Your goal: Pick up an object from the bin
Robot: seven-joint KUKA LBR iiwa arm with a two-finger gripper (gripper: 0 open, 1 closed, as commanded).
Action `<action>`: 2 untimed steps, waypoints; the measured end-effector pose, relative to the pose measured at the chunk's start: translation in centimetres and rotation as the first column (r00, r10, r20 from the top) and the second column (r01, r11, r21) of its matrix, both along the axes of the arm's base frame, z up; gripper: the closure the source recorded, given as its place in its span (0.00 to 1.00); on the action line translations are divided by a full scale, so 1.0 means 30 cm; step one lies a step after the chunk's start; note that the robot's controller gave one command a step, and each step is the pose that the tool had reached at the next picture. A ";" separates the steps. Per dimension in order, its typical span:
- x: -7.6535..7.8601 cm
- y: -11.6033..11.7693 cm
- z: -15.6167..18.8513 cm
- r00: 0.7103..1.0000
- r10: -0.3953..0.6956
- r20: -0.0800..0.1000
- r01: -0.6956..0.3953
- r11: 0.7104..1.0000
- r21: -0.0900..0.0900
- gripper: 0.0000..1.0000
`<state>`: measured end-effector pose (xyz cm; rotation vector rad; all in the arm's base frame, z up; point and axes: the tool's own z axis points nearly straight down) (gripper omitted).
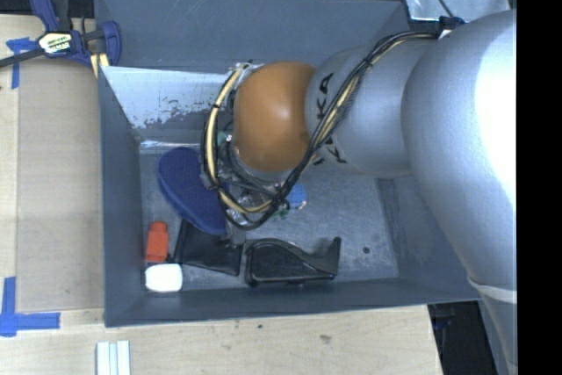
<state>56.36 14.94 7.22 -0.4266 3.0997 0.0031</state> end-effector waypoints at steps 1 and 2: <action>0.009 0.005 0.016 1.000 -0.001 0.008 0.001 1.000 0.004 1.00; 0.093 0.146 0.458 1.000 -0.003 0.000 0.003 1.000 0.001 1.00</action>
Offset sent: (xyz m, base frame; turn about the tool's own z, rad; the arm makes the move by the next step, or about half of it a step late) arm 0.0000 0.0000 0.0000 0.0000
